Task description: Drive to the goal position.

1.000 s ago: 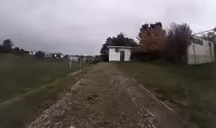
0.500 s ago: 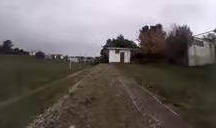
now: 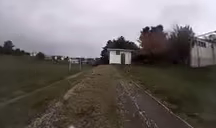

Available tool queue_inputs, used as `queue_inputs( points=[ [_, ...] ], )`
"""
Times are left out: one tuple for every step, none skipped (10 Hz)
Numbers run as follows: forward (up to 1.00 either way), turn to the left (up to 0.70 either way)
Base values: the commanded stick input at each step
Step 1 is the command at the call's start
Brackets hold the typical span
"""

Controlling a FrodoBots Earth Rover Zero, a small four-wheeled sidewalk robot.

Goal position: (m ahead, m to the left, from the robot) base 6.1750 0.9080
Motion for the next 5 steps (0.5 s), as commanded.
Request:
queue_inputs(
  points=[
    [0.6, 0.0],
    [0.6, 0.0],
    [0.6, 0.0],
    [0.6, 0.0],
    [0.6, 0.0]
  ],
)
